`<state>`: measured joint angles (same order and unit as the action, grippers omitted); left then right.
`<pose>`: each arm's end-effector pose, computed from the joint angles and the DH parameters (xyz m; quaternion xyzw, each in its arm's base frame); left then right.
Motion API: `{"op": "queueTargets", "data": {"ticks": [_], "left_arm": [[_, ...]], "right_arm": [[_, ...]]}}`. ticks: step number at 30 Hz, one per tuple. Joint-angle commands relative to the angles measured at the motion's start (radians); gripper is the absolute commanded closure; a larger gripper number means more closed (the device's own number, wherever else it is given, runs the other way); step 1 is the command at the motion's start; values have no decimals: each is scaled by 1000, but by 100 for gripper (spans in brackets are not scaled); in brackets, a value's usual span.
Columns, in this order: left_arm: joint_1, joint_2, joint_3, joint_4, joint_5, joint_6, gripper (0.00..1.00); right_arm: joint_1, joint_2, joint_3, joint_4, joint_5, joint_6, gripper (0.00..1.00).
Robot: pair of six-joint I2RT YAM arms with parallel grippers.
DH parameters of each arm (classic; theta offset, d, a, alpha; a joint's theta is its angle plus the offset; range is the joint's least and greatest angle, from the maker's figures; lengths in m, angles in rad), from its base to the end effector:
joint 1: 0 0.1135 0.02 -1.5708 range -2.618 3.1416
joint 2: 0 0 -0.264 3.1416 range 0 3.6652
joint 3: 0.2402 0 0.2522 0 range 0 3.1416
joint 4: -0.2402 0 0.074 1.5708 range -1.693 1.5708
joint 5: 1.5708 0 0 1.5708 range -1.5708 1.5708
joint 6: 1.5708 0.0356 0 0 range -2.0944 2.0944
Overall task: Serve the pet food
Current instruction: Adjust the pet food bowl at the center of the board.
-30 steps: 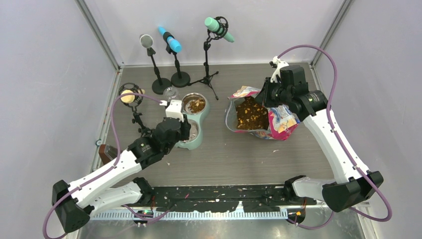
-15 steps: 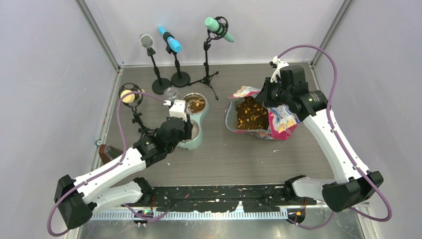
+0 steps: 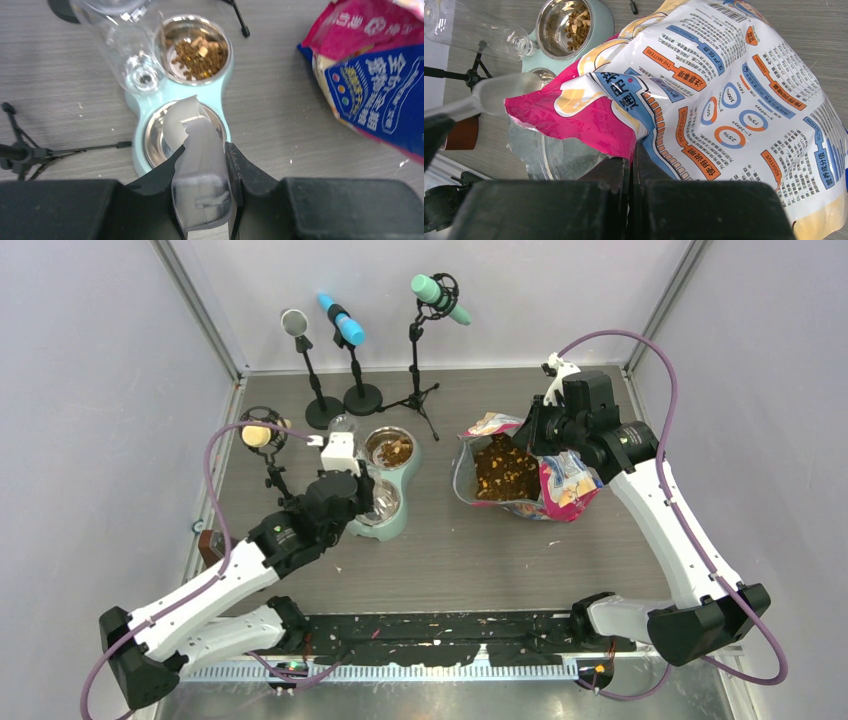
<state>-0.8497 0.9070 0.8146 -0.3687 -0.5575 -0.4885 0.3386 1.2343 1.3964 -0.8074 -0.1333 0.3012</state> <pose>0.1463 -0.1379 0.3122 0.0042 0.8299 -0.1307 0.5423 0.2363 0.0882 0.3957 -0.0464 0.8921 0.1966 0.4041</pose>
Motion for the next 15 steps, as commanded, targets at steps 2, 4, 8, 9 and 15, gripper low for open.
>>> {"op": "queueTargets", "data": {"ticks": [2, 4, 8, 9, 15], "left_arm": [[-3, -60, 67, -55, -184, 1, 100], [-3, -77, 59, -107, -263, -42, 100], [-3, -96, 42, -246, -400, -182, 100], [-3, -96, 37, -268, -421, -213, 100], [1, -77, -22, -217, -505, -287, 100]], "right_arm": [[2, -58, 14, 94, -30, 7, 95], [2, -59, 15, 95, -31, 6, 95], [2, -57, 17, 97, -33, 9, 95], [2, -56, 18, 97, -34, 9, 95], [2, -54, 21, 96, -37, 9, 95]]}}
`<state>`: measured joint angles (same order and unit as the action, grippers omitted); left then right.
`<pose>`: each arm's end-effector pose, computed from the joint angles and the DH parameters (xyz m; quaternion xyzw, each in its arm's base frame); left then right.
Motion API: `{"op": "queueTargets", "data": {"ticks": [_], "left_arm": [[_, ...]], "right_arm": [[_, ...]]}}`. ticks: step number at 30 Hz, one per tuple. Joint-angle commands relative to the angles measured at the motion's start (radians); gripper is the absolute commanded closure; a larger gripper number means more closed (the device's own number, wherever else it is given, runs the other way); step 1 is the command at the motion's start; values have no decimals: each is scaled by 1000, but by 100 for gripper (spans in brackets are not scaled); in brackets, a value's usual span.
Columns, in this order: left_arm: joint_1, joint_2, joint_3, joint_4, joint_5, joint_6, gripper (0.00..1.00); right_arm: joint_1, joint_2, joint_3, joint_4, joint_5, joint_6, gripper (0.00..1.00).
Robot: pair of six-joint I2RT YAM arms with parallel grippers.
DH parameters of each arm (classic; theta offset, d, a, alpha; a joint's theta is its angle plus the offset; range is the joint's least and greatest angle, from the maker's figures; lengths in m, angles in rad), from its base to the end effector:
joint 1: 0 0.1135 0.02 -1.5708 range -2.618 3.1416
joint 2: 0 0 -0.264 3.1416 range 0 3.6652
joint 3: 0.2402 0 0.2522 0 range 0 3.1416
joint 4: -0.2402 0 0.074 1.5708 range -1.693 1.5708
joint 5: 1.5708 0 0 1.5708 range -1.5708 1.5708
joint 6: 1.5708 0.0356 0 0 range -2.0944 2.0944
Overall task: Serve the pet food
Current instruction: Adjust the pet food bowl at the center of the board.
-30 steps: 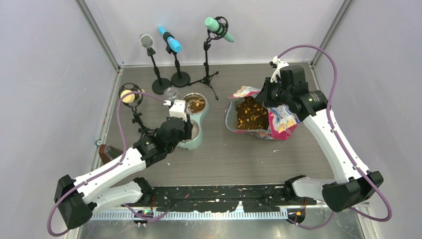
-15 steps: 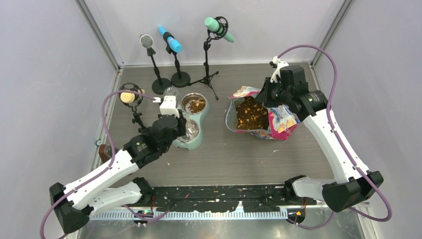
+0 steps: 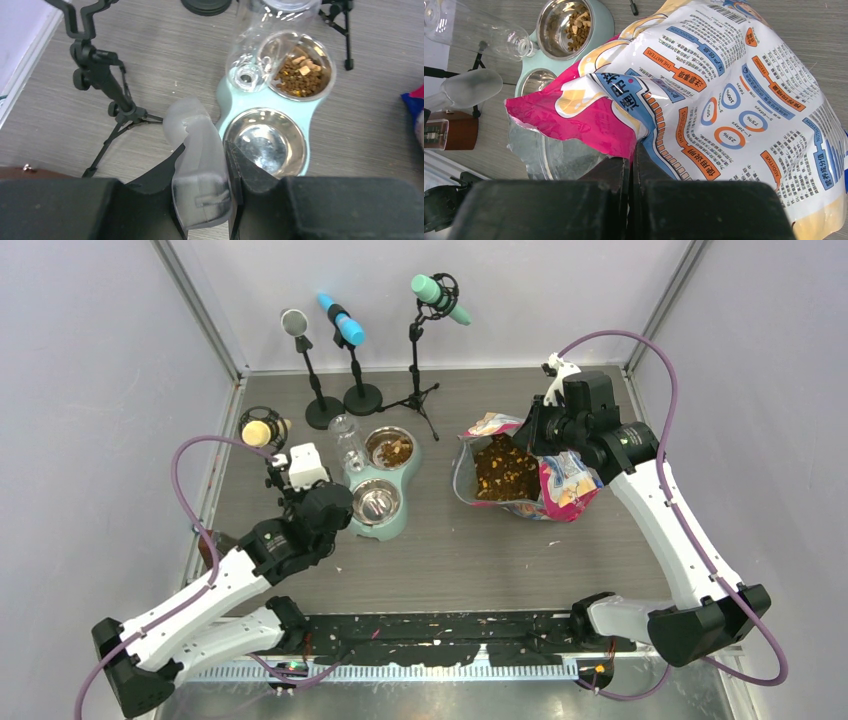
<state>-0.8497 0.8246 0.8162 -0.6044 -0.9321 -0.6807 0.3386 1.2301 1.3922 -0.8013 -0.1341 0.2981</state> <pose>0.1298 -0.1044 0.3105 -0.1394 0.8075 0.0024 0.5732 0.2357 0.0880 0.3959 -0.0481 0.8907 0.1971 0.4069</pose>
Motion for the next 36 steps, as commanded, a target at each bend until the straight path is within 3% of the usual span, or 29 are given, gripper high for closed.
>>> {"op": "queueTargets", "data": {"ticks": [1, 5, 20, 36], "left_arm": [[3, 12, -30, 51, -131, -93, 100], [13, 47, -76, 241, -112, -2, 100], [192, 197, -120, 545, 40, 84, 100], [266, 310, -129, 716, 175, 37, 100]], "right_arm": [[2, -51, 25, 89, -37, 13, 95], [2, -53, 22, 89, -41, 15, 95], [2, -54, 27, 83, -39, 4, 95], [2, -51, 42, 67, -11, -11, 95]]}}
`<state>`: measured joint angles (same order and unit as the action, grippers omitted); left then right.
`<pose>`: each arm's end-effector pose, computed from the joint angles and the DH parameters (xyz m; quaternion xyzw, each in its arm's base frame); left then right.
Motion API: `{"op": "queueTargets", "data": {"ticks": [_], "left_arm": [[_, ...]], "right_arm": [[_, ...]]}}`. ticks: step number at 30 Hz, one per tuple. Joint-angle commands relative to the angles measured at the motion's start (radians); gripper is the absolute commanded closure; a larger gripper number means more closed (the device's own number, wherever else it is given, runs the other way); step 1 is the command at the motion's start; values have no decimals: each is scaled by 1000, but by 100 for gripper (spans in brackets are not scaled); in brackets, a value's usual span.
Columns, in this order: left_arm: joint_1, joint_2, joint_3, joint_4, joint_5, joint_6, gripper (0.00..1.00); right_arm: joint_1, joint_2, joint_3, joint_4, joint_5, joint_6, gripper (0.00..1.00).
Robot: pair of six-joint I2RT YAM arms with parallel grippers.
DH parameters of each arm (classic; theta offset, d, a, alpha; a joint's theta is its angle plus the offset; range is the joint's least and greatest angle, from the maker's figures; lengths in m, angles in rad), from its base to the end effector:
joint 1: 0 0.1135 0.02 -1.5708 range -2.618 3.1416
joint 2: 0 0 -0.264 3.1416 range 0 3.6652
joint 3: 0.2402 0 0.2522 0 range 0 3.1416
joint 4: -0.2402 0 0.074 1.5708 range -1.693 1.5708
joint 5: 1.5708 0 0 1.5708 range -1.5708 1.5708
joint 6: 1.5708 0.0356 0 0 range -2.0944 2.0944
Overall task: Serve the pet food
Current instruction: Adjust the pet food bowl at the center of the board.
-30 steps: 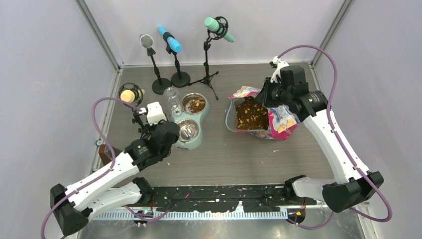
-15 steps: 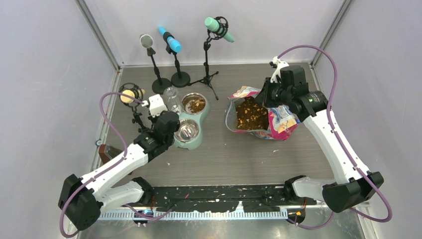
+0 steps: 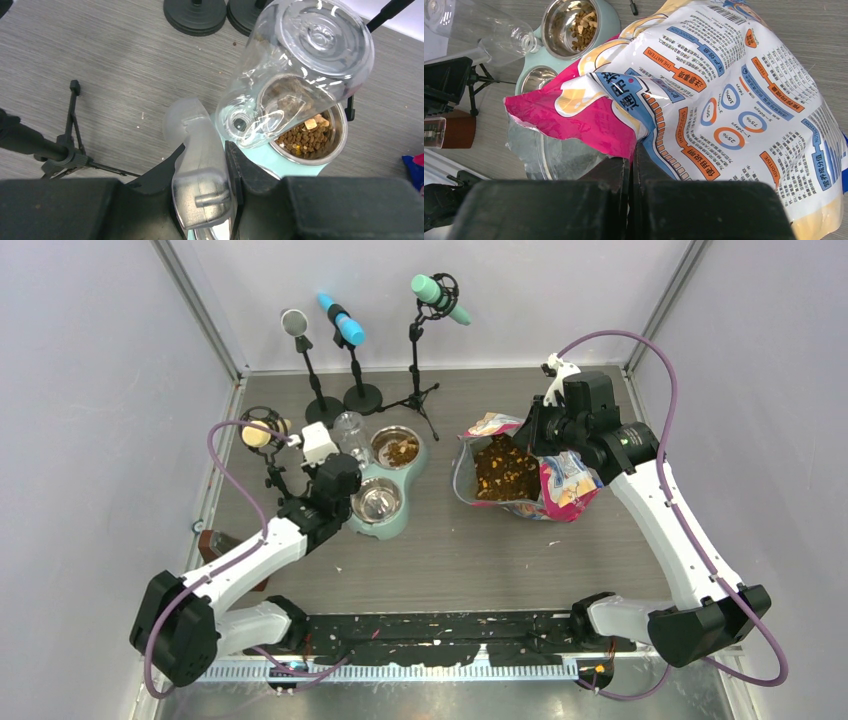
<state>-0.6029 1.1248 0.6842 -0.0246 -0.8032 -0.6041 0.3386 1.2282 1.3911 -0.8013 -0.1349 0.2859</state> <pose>0.2135 -0.1158 0.2572 -0.2057 0.7832 -0.0004 0.5867 0.2352 0.0879 0.3960 -0.0538 0.8901 0.1951 0.4083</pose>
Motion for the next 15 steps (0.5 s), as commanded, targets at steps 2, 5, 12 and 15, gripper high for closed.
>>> {"op": "queueTargets", "data": {"ticks": [2, 5, 12, 15], "left_arm": [[29, 28, 9, 153, 72, -40, 100], [43, 54, 12, 199, 125, -38, 100], [52, 73, 40, 165, 150, -59, 100], [52, 46, 120, -31, 82, -69, 100]], "right_arm": [[2, -46, 44, 65, -9, 1, 95], [2, -43, 48, 63, -7, 0, 95], [2, -44, 48, 62, -3, -2, 95], [2, -43, 52, 62, 1, -3, 95]]}}
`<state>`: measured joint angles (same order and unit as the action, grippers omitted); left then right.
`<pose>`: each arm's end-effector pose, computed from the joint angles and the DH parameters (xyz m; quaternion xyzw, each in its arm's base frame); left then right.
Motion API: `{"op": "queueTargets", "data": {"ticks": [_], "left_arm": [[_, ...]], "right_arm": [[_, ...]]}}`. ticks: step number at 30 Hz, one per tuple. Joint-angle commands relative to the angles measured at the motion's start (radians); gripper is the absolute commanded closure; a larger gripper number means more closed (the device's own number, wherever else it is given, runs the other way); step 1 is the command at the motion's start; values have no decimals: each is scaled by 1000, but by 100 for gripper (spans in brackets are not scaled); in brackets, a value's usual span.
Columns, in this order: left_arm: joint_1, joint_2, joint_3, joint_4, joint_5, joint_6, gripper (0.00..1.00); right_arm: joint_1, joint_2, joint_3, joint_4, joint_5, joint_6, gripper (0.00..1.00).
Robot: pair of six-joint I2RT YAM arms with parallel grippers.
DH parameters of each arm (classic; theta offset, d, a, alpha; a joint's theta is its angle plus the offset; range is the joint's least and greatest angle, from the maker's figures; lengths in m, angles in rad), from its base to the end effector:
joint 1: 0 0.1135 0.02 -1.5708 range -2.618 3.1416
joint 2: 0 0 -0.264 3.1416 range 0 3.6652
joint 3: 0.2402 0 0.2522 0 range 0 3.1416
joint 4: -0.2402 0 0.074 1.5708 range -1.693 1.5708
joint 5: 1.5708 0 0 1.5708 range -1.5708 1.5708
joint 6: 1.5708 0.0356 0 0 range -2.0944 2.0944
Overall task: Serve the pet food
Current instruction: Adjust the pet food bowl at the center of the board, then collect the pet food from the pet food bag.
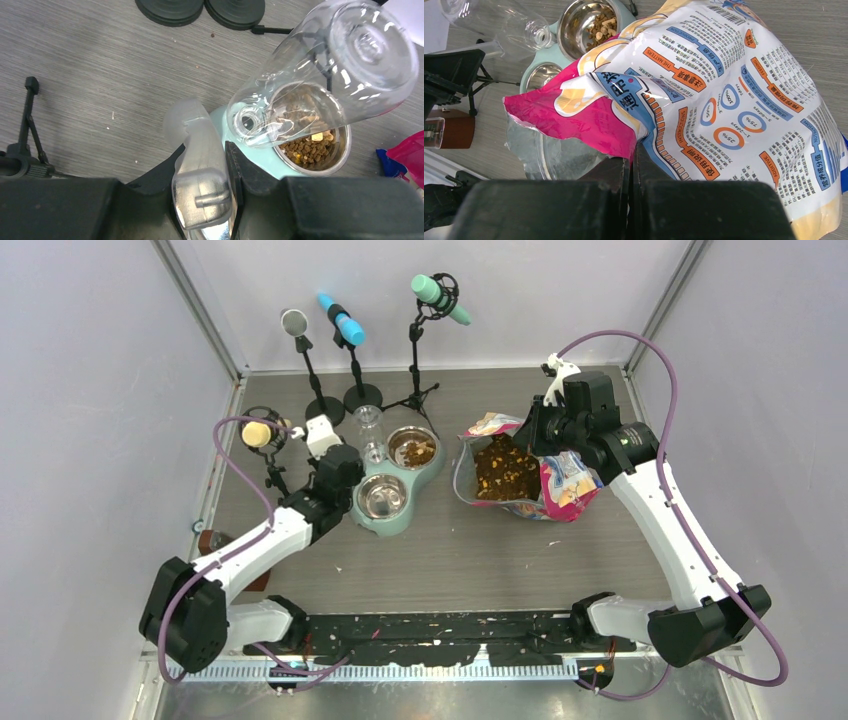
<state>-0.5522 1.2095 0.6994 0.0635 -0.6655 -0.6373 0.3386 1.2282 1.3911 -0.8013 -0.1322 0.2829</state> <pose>0.2344 -0.1186 0.2492 -0.2079 0.7916 -0.0533 0.5721 0.2353 0.0878 0.3960 -0.0545 0.8902 0.1933 0.4090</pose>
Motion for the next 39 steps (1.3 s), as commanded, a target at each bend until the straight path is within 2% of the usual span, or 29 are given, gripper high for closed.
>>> {"op": "queueTargets", "data": {"ticks": [1, 12, 19, 23, 27, 32, 35, 39], "left_arm": [[-1, -55, 127, -164, -71, -27, 100], [-54, -204, 388, -590, -93, 55, 100], [-70, -355, 478, -599, 79, 127, 100], [-121, -395, 576, -591, 100, 197, 100], [-128, -392, 667, -532, 336, 219, 100], [-165, -324, 670, -409, 777, 169, 100], [-236, -321, 572, -278, 843, 281, 100], [-246, -272, 533, -208, 933, 198, 100]], "right_arm": [[2, -43, 54, 60, 2, -1, 95], [2, -43, 68, 49, 17, -11, 95], [2, -48, 67, 44, 30, -2, 95], [2, -48, 68, 43, 35, 1, 95], [2, -55, 74, 31, 38, 3, 95], [9, -66, 122, 1, 45, -4, 95], [26, -76, 123, -7, 74, -21, 95], [75, -101, 116, -13, 164, -62, 95]]}}
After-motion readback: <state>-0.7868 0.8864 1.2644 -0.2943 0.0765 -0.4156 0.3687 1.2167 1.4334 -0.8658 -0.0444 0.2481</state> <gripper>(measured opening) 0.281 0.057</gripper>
